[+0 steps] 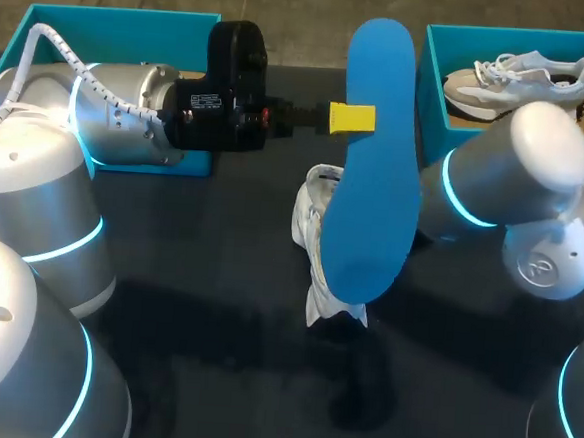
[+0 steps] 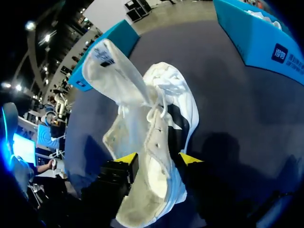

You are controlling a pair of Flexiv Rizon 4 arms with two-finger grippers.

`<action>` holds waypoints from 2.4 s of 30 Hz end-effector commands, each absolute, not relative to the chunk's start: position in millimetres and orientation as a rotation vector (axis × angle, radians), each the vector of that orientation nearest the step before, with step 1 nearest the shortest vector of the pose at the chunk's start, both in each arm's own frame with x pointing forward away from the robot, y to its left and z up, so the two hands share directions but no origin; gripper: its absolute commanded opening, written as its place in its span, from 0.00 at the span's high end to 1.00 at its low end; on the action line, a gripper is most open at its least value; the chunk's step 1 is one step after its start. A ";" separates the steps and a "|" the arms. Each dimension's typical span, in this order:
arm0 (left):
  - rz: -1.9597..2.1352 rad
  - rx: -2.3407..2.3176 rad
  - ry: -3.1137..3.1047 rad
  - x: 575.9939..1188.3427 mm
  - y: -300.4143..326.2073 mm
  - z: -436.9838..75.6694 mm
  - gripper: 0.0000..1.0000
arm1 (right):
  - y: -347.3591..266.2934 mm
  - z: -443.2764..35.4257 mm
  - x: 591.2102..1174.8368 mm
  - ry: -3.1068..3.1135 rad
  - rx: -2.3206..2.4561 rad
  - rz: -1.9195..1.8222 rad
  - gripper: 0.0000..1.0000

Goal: Take the shoe out of the shoebox, open the shoe tongue, remove and reinsert the insole, then place the shoe into the shoebox

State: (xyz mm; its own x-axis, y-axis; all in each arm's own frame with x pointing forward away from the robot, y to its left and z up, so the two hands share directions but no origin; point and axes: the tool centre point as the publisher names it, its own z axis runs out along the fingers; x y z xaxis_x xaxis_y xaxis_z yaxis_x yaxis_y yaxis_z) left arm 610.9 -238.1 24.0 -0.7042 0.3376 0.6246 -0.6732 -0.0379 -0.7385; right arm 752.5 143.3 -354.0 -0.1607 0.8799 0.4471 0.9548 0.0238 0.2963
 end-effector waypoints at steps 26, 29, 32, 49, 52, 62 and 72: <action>1.824 0.363 -1.531 611.2 -239.2 23.4 1.00 | 108.3 -303.4 761.7 -1.905 -1.361 -1.123 0.00; 1.824 0.363 -1.531 611.2 -239.2 23.4 1.00 | 95.7 -290.2 762.8 -1.816 -1.381 -1.168 0.00; 1.824 0.363 -1.531 611.2 -239.2 23.4 1.00 | 84.9 -274.2 760.8 -1.751 -1.398 -1.211 0.00; 1.824 0.363 -1.531 611.2 -239.2 23.4 1.00 | 77.3 -215.8 762.4 -1.600 -1.302 -1.333 0.00; 1.824 0.363 -1.531 611.2 -239.2 23.4 1.00 | 81.6 -209.0 761.3 -1.587 -1.277 -1.319 0.00; 1.824 0.363 -1.531 611.2 -239.2 23.4 1.00 | 88.7 -201.1 757.0 -1.584 -1.273 -1.262 0.00; 1.824 0.363 -1.531 611.2 -239.2 23.4 1.00 | 90.9 -191.6 752.0 -1.550 -1.322 -1.250 0.00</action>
State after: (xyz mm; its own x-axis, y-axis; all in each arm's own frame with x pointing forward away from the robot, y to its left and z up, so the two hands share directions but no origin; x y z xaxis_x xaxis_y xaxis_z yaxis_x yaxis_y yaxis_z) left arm 610.8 -238.1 24.0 -0.7042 0.3376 0.6246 -0.6732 -0.0379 -0.7385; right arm 758.1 87.6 -197.0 -0.2264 0.2406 0.9438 0.9731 0.0135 0.2300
